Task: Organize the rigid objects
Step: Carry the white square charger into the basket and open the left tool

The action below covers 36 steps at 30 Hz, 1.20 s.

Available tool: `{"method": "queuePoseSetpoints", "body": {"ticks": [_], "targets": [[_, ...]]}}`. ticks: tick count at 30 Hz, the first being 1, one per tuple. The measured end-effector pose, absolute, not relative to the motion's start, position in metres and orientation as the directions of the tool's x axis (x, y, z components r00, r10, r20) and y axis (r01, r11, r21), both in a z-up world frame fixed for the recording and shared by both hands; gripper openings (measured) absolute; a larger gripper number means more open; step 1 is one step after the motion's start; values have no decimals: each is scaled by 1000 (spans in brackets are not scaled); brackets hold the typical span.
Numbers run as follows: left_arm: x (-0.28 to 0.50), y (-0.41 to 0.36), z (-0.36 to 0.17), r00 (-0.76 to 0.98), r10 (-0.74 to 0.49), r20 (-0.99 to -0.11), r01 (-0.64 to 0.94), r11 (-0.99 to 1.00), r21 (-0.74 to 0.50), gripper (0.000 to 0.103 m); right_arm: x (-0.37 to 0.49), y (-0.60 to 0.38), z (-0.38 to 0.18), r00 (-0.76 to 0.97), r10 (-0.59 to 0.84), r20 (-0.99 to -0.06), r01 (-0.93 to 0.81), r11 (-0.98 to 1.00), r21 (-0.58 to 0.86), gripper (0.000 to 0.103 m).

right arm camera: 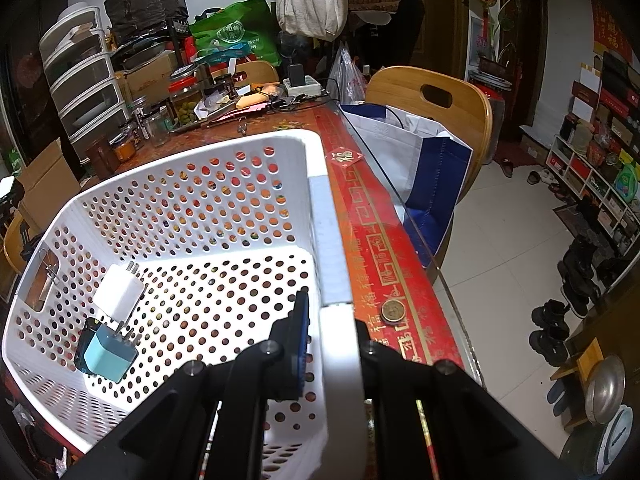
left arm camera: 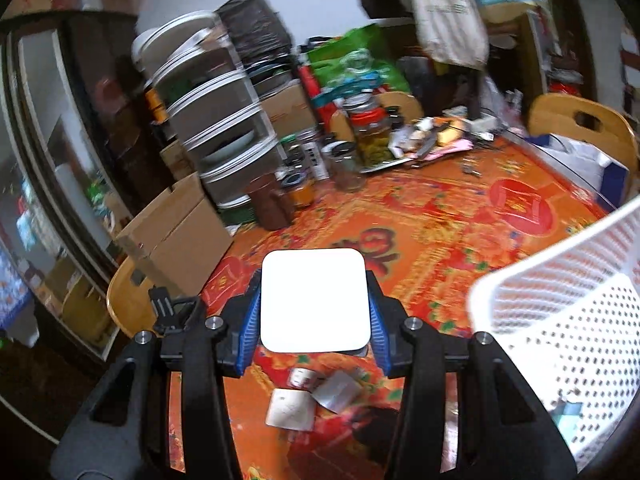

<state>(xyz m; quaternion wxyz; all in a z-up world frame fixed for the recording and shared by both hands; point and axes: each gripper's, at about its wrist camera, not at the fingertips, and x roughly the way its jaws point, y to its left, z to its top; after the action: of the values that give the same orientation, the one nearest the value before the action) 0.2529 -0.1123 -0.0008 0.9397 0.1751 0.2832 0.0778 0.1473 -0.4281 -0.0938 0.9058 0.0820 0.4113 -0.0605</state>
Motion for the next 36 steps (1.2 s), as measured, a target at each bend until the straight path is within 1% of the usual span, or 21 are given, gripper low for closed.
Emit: {"method": "queuePoseSetpoints", "body": {"ticks": [6, 8, 10, 12, 13, 15, 20, 24, 27, 30, 32, 33, 36], "targets": [[226, -182, -2, 821, 138, -554, 141, 891, 431, 43, 147, -427, -93, 655, -39, -754, 176, 979, 102, 8], [220, -206, -7, 810, 124, -573, 194, 866, 462, 43, 148, -427, -93, 656, -35, -754, 174, 979, 106, 8], [218, -235, -18, 785, 114, -609, 267, 825, 498, 43, 148, -428, -94, 657, -33, -753, 174, 979, 108, 8], [218, -259, -30, 736, 103, -669, 352, 786, 508, 43, 147, -429, -94, 658, -31, -753, 172, 979, 111, 8], [218, -272, -38, 705, 103, -702, 397, 763, 510, 43, 147, -428, -94, 658, -28, -752, 172, 979, 114, 8], [219, -290, -49, 667, 106, -738, 449, 733, 511, 43, 147, -429, -94, 659, -23, -752, 169, 979, 118, 8], [218, -310, -68, 648, 151, -747, 474, 687, 550, 43, 146, -429, -94, 659, -20, -751, 167, 979, 120, 8], [228, -312, -89, 568, 176, -804, 544, 653, 527, 43, 146, -428, -94, 659, -21, -752, 166, 979, 118, 8], [234, -313, -108, 490, 182, -852, 593, 647, 479, 43, 146, -428, -94, 660, -20, -751, 165, 979, 119, 8], [237, -312, -121, 437, 189, -879, 619, 646, 446, 44, 146, -428, -95, 659, -20, -752, 163, 980, 116, 8], [239, -308, -121, 424, 167, -890, 624, 659, 421, 44, 146, -427, -95, 659, -20, -752, 161, 980, 115, 8], [239, -308, -122, 422, 168, -891, 627, 656, 421, 45, 146, -427, -95, 659, -20, -752, 162, 980, 115, 8], [239, -306, -123, 409, 150, -900, 647, 647, 402, 59, 146, -427, -95, 658, -20, -752, 164, 979, 117, 8]]}}
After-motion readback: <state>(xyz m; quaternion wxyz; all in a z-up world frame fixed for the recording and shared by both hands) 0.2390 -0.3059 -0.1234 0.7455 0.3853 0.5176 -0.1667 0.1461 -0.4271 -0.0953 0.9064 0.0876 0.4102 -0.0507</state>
